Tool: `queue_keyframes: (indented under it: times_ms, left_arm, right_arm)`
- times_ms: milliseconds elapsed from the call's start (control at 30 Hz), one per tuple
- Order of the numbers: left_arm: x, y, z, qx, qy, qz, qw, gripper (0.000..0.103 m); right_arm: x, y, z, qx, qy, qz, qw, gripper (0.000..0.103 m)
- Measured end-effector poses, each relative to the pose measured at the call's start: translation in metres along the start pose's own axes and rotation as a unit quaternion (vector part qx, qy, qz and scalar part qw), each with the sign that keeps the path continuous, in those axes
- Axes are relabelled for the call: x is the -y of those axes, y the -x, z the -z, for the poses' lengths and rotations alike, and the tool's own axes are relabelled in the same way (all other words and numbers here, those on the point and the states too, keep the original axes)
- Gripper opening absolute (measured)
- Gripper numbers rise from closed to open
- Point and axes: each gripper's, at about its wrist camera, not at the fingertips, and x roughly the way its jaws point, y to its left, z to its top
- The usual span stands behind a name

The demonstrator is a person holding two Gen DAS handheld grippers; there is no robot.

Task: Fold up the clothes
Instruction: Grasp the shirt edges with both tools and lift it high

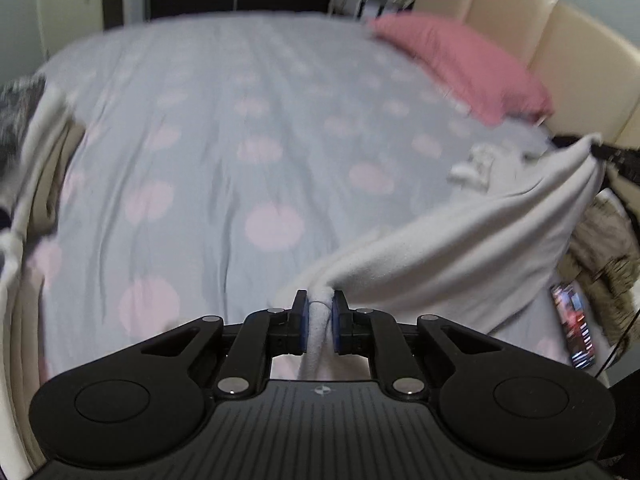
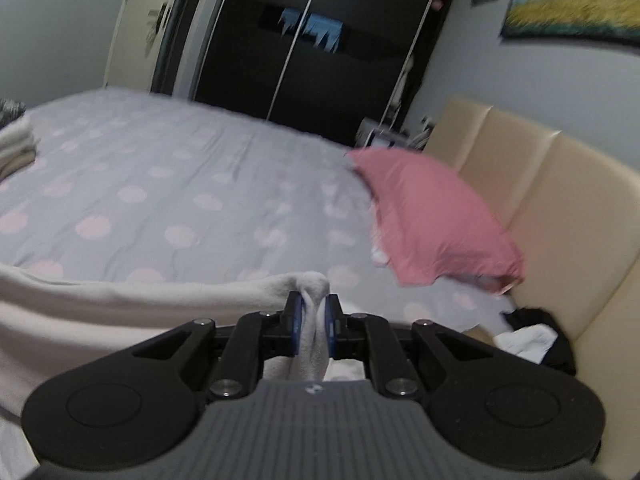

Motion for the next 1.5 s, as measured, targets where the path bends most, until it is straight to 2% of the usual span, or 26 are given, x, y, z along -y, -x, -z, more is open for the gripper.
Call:
queue_keyframes:
  times_ms: [167, 233, 333, 533, 667, 900, 1033, 1100, 1200, 1267, 1367, 1500]
  left_arm:
    - [-0.001, 0.049, -0.03, 0.09, 0.012, 0.014, 0.9958, 0.009]
    - [-0.002, 0.075, -0.043, 0.13, 0.015, 0.029, 0.9909, 0.008]
    - [0.001, 0.115, -0.062, 0.192, 0.01, 0.033, 0.9809, 0.008]
    - [0.014, 0.203, -0.09, 0.31, -0.002, 0.047, 0.9495, 0.008]
    - [0.032, 0.255, -0.088, 0.376, -0.024, 0.057, 0.9247, 0.008]
    - [0.06, 0.311, -0.06, 0.442, -0.049, 0.088, 0.8911, 0.008]
    - [0.064, 0.327, -0.052, 0.457, -0.051, 0.094, 0.8828, 0.008]
    - [0.066, 0.326, -0.053, 0.457, -0.051, 0.09, 0.8836, 0.008]
    - [0.063, 0.315, -0.061, 0.443, -0.044, 0.078, 0.892, 0.008]
    - [0.057, 0.295, -0.071, 0.419, -0.034, 0.067, 0.9048, 0.008]
    - [0.041, 0.26, -0.084, 0.369, -0.013, 0.048, 0.9282, 0.008]
    - [0.013, 0.188, -0.098, 0.289, 0.013, 0.007, 0.9571, 0.008]
  right_arm:
    - [0.016, 0.055, -0.032, 0.065, -0.008, 0.021, 0.998, 0.013]
    - [0.022, 0.078, -0.049, 0.098, -0.009, 0.031, 0.995, 0.013]
    - [0.028, 0.115, -0.073, 0.152, -0.006, 0.05, 0.987, 0.013]
    - [0.039, 0.192, -0.105, 0.256, -0.023, 0.079, 0.963, 0.013]
    - [0.047, 0.239, -0.112, 0.31, -0.04, 0.089, 0.946, 0.013]
    - [0.055, 0.294, -0.102, 0.345, -0.073, 0.08, 0.932, 0.013]
    - [0.057, 0.307, -0.101, 0.351, -0.083, 0.068, 0.93, 0.013]
    - [0.057, 0.305, -0.103, 0.35, -0.084, 0.061, 0.931, 0.013]
    - [0.052, 0.284, -0.105, 0.334, -0.083, 0.05, 0.938, 0.013]
    - [0.048, 0.262, -0.103, 0.309, -0.084, 0.036, 0.947, 0.013]
    - [0.04, 0.221, -0.1, 0.266, -0.081, 0.016, 0.96, 0.013]
    - [0.022, 0.147, -0.086, 0.185, -0.067, -0.018, 0.98, 0.013]
